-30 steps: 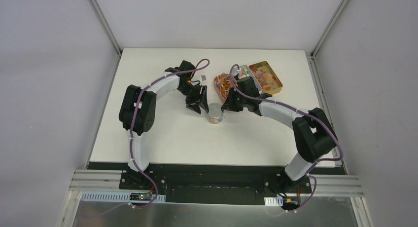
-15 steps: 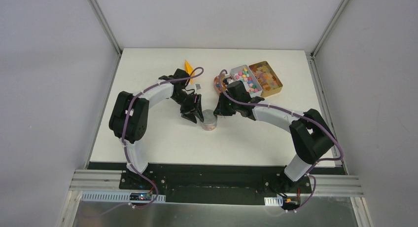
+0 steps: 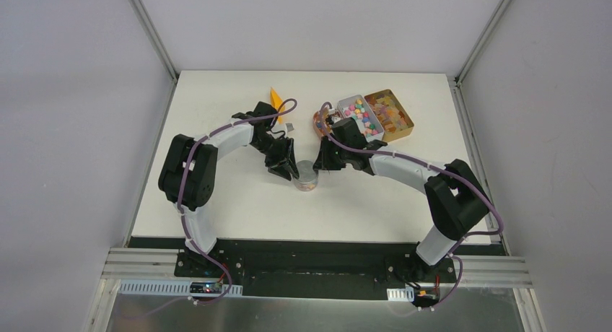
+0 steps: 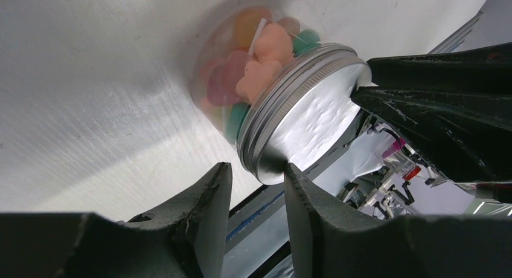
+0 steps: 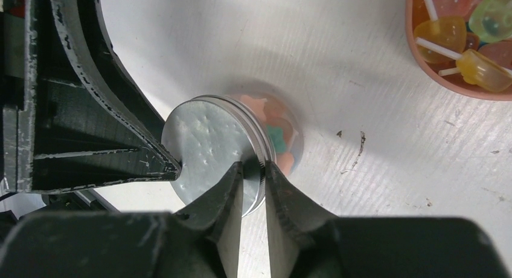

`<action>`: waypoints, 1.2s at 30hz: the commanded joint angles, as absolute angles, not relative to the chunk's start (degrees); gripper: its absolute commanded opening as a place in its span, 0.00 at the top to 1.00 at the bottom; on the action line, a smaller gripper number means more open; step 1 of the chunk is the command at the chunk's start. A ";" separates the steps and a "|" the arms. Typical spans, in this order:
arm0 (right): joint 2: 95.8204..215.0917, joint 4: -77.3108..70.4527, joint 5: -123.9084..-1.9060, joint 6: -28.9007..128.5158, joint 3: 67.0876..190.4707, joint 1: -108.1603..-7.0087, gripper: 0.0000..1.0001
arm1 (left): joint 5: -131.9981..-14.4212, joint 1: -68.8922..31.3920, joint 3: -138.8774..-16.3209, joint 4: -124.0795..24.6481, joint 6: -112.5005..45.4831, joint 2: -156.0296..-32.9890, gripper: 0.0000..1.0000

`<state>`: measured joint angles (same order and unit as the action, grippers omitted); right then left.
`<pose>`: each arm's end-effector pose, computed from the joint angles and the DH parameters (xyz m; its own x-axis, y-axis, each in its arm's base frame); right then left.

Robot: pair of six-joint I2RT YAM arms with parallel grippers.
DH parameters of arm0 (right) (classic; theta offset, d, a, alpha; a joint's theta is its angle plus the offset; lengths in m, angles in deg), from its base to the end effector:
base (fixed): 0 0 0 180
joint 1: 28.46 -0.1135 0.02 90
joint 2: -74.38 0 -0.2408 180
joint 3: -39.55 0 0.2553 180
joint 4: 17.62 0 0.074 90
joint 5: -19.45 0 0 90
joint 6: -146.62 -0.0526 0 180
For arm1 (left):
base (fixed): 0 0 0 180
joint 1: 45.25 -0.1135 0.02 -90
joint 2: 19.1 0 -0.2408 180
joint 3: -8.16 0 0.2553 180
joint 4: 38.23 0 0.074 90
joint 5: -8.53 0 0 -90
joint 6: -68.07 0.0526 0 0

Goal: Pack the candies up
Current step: Close the bottle lid on the packing bottle, then reset both arms

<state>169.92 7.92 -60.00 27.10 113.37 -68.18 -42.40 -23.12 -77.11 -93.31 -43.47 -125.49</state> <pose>0.2752 0.2411 0.1664 -0.8482 -0.0749 -0.5243 -0.3515 0.8202 0.4514 0.3150 -0.1639 0.1410 -0.9953 0.0970 0.0028 0.0713 0.7506 -0.6569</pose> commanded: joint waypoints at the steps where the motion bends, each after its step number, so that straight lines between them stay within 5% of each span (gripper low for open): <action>1: 170.99 6.84 -58.75 25.69 109.72 -69.23 0.83 | -47.18 -22.83 -76.43 -89.92 -44.08 -126.91 0.64; 9: 168.33 8.53 -64.17 27.09 108.42 -69.19 0.86 | -42.88 -24.05 -76.70 -88.40 -44.70 -128.49 0.68; 12: 166.03 6.87 -65.41 27.06 108.28 -69.25 0.80 | -41.39 -24.41 -77.57 -88.12 -44.71 -127.79 0.67; 20: 157.49 10.19 -76.21 31.52 112.57 -69.15 0.49 | -39.32 -26.12 -86.80 -92.27 -43.91 -125.12 0.53; 22: 155.13 11.94 -78.80 33.75 114.31 -69.15 0.37 | -40.07 -26.53 -88.22 -92.90 -43.78 -124.21 0.48; 25: 151.21 14.67 -82.63 36.33 115.76 -69.15 0.02 | -42.64 -26.79 -90.67 -94.72 -42.43 -121.83 0.45; 28: 146.74 16.43 -86.06 38.57 115.81 -69.15 0.00 | -45.02 -26.79 -93.11 -95.79 -39.60 -117.26 0.43; 36: 136.02 12.56 -90.91 38.23 110.98 -69.12 0.00 | -52.41 -26.79 -91.19 -93.39 -30.74 -100.62 0.01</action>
<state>140.04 14.76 -86.82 36.90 113.00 -68.95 -47.63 -26.88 -90.90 -95.52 -37.22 -110.72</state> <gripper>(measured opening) 0.995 0.955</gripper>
